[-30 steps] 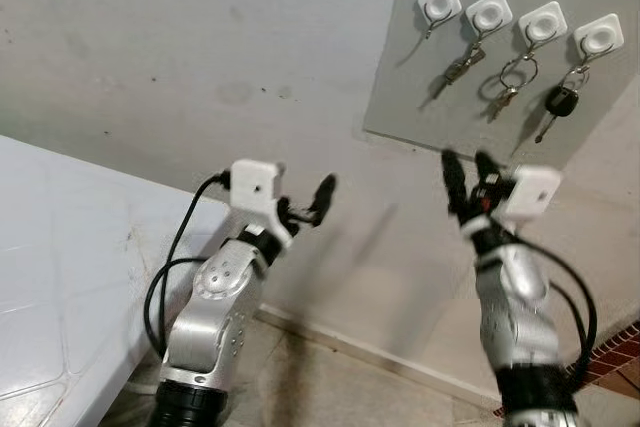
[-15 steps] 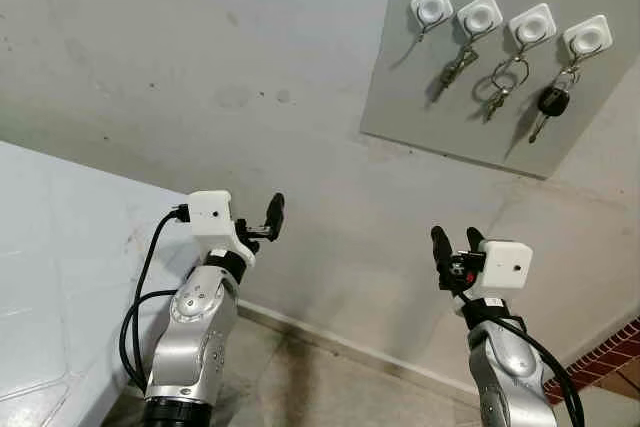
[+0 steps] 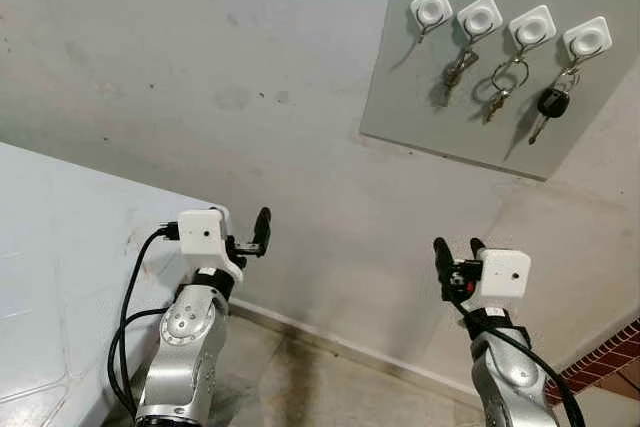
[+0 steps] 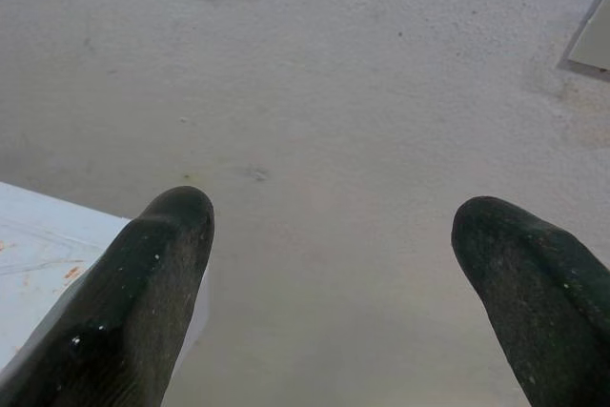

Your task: Hang keys on a hook

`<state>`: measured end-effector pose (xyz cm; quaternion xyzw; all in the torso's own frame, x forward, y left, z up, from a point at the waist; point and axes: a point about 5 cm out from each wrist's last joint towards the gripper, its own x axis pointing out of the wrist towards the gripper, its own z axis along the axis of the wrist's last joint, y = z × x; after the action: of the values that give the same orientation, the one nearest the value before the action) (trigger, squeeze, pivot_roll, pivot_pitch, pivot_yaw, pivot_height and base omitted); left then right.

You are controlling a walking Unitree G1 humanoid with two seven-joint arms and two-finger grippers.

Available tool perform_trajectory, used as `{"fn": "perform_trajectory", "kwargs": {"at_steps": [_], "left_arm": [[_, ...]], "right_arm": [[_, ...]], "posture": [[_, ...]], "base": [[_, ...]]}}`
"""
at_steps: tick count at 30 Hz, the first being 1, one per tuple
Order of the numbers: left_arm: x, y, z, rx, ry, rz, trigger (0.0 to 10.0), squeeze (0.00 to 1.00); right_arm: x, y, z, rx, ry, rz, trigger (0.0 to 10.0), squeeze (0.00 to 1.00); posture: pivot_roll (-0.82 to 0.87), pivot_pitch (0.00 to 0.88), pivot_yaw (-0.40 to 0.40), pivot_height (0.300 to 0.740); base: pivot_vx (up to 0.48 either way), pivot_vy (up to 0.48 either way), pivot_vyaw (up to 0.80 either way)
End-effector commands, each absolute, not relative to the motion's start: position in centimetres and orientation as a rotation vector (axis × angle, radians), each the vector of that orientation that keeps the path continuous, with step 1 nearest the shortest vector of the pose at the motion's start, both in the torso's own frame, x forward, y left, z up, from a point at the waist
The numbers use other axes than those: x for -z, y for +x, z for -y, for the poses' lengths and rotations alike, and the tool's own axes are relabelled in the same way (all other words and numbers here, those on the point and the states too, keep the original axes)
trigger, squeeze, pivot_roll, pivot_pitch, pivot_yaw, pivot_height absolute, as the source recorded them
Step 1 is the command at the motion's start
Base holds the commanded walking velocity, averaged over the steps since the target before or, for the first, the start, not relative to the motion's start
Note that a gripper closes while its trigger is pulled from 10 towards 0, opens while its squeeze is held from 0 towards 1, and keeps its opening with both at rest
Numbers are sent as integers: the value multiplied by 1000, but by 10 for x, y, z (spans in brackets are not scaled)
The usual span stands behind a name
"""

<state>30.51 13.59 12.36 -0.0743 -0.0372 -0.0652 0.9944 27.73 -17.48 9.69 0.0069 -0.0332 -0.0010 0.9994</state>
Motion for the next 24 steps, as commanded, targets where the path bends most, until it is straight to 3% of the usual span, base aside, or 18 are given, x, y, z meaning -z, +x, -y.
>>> {"fn": "perform_trajectory", "kwargs": {"at_steps": [1,24], "left_arm": [[-127,307,-135,134,-143,90,10000,0],[-128,312,-130,177,-124,88,10000,0]], "right_arm": [[-100,277,175,8,-10,70,10000,0],[-97,277,175,9,-40,51,10000,0]], "posture": [[14,52,-29,740],[16,31,7,740]], "base": [[0,0,800],[0,0,800]]}}
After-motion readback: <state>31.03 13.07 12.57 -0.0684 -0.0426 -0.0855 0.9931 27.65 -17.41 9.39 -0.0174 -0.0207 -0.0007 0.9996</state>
